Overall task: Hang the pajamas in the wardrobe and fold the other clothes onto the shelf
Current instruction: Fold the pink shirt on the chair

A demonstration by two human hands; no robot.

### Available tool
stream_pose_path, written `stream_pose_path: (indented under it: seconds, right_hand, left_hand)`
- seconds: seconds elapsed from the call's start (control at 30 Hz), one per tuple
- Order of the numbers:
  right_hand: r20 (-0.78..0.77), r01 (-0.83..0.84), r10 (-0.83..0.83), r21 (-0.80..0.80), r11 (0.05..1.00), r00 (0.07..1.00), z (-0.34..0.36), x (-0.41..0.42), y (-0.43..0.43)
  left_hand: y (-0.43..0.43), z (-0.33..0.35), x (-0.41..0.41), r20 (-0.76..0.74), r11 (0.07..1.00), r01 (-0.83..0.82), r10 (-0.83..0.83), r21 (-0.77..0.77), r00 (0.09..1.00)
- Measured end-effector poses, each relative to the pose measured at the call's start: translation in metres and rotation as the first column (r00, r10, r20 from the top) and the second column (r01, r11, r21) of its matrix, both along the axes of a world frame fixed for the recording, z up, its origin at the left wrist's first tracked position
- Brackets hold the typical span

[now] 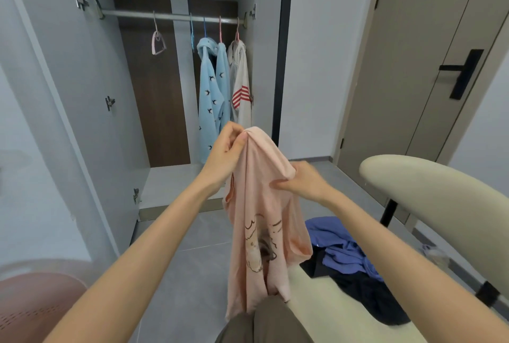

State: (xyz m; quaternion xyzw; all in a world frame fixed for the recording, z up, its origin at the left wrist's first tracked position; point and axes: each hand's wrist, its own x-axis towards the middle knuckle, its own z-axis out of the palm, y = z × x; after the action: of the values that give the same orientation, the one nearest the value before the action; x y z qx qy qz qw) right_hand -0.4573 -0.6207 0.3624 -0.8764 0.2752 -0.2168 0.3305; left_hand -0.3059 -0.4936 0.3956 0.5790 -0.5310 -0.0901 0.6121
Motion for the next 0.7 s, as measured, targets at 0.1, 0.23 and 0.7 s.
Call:
stream_pose_path:
  seconds: [0.1, 0.23, 0.7]
  right_hand:
    - [-0.026, -0.003, 0.006, 0.150, 0.989, 1.000, -0.027, -0.002, 0.000]
    - [0.008, -0.038, 0.038, 0.153, 0.987, 0.999, -0.035, -0.004, 0.002]
    - [0.101, -0.140, 0.145, -0.059, 0.988, 0.984, 0.053, 0.006, 0.007]
  left_hand:
    - [0.002, 0.002, 0.003, -0.061, 0.998, -0.029, 0.025, -0.060, 0.998]
    - [0.002, -0.008, 0.016, -0.193, 0.946, -0.313, 0.292, -0.087, 0.937]
    - [0.005, -0.027, 0.025, -0.025, 0.857, 0.292, -0.312, 0.425, 0.950]
